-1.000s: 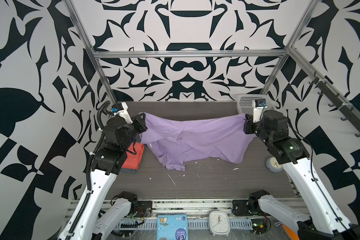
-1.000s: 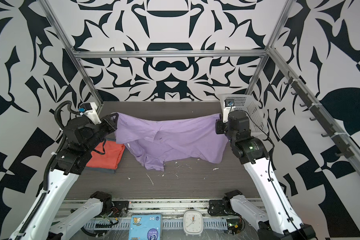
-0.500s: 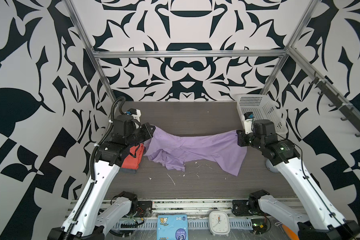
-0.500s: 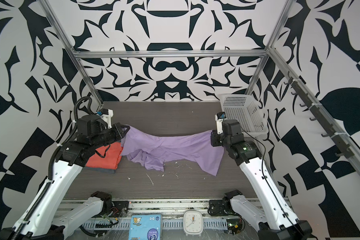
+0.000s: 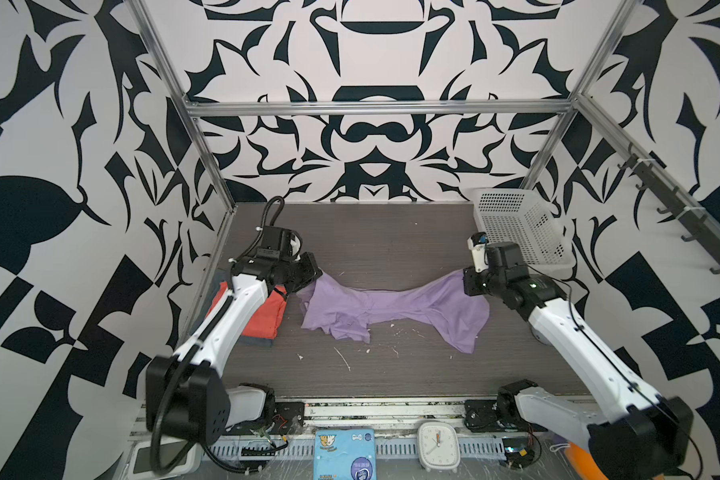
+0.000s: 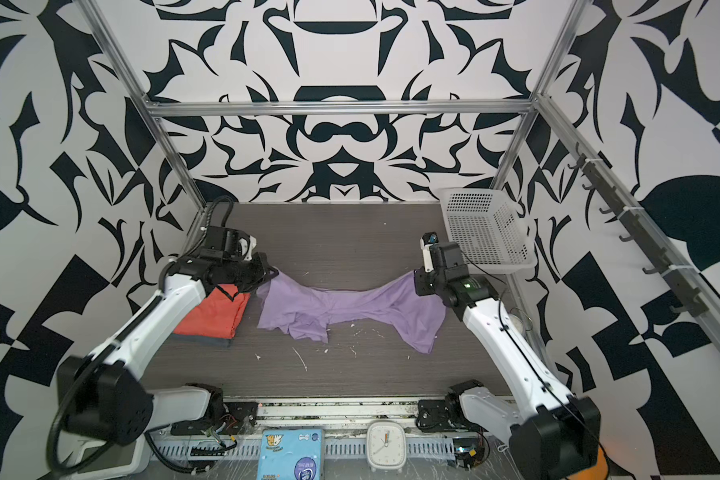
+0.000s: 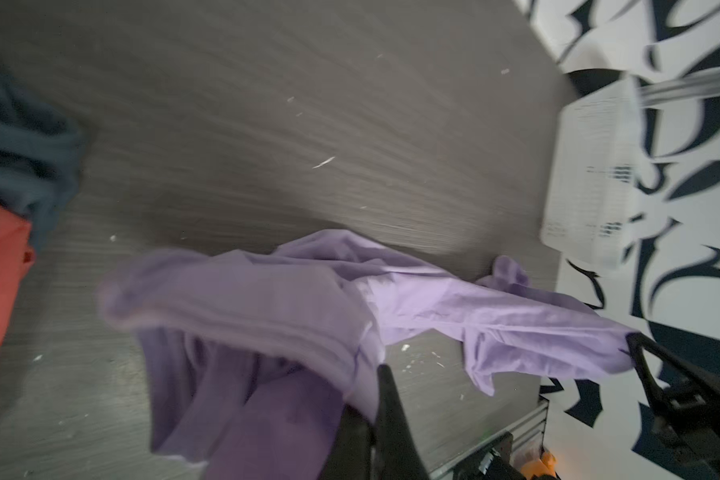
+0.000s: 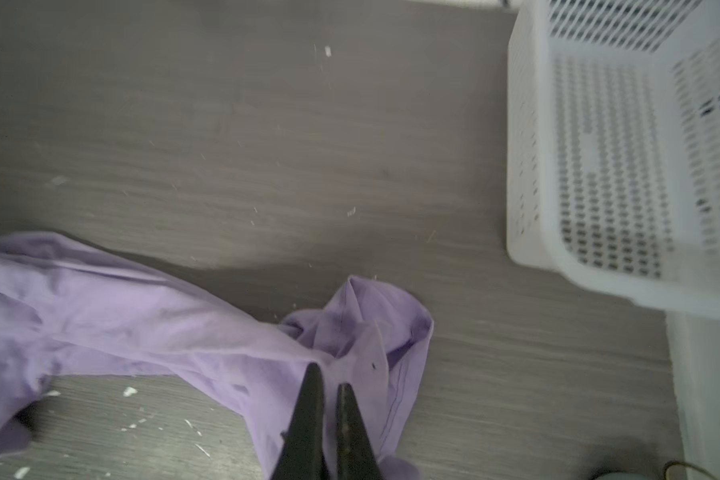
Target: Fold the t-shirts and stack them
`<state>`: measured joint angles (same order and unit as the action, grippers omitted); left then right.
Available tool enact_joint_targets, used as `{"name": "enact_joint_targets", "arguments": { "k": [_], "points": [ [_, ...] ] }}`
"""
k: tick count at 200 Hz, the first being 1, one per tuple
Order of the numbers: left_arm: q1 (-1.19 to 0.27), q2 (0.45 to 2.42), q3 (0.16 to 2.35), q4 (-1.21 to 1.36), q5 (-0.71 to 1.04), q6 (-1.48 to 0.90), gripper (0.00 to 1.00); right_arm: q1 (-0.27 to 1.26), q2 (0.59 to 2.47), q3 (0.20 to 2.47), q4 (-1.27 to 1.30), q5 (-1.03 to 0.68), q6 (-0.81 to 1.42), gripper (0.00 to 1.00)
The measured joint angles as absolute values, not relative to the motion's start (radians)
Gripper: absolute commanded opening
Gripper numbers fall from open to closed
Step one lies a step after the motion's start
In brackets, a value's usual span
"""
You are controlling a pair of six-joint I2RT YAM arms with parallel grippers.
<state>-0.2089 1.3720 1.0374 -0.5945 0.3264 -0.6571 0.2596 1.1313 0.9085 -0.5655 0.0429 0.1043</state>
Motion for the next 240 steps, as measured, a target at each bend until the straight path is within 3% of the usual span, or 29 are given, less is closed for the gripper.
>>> {"name": "enact_joint_targets", "arguments": {
  "k": [32,44,60,119,173,240],
  "points": [
    [-0.167,1.497,1.029,-0.547,0.318,-0.657,0.02,0.260,1.216,0.847,-0.518,0.046,0.130,0.00],
    [-0.161,1.523,1.041,-0.525,0.310,-0.655,0.17,0.260,1.224,0.829,-0.495,0.046,0.142,0.00],
    [-0.157,1.563,1.072,-0.498,0.295,-0.646,0.31,0.260,1.235,0.814,-0.475,0.049,0.161,0.00],
    [-0.156,1.560,1.107,-0.520,0.091,-0.569,0.61,0.260,1.260,0.792,-0.425,0.066,0.205,0.00],
    [-0.155,1.289,0.937,-0.582,-0.014,-0.576,0.63,0.260,1.275,0.791,-0.407,0.075,0.213,0.00],
    [-0.152,1.036,0.543,-0.448,0.156,-0.721,0.71,0.260,1.277,0.791,-0.382,0.075,0.231,0.00]
  ]
}}
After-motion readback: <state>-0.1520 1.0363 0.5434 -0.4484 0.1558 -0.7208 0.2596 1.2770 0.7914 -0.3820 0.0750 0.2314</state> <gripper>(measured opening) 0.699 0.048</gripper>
